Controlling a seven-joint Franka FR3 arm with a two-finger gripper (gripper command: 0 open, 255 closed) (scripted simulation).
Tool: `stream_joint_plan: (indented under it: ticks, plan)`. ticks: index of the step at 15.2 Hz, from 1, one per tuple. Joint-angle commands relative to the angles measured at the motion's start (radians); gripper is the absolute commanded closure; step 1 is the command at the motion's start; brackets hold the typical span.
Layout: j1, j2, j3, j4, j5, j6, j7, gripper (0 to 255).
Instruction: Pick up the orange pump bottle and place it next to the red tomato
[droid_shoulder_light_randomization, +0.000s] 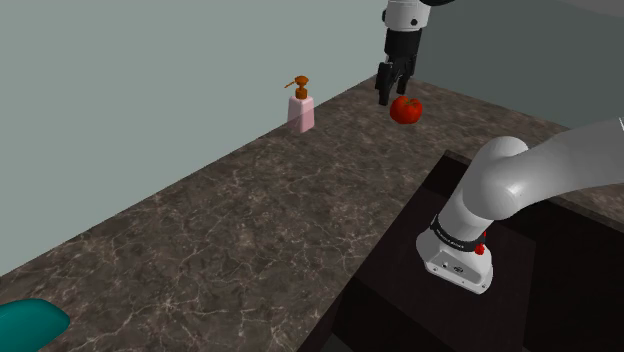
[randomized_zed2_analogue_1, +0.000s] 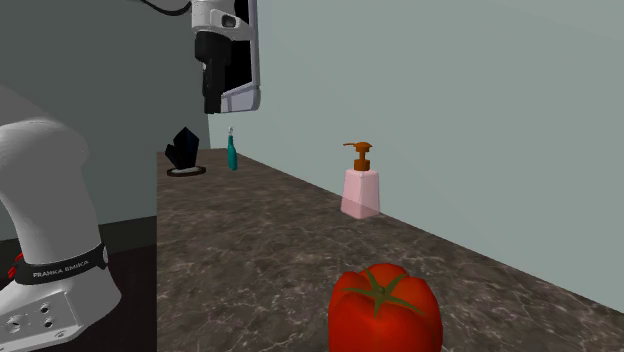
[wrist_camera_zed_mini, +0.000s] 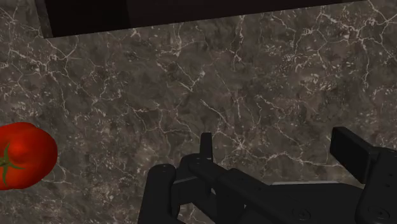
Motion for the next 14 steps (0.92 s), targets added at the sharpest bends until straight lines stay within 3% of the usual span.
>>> stream_joint_plan:
  ticks: [1,14]
  plan:
    - [0.000,0.000,0.000,0.000,0.000,0.000,0.000,0]
    - [0.009,0.404,-0.088,0.171,-0.032,0.358,-0.150,0]
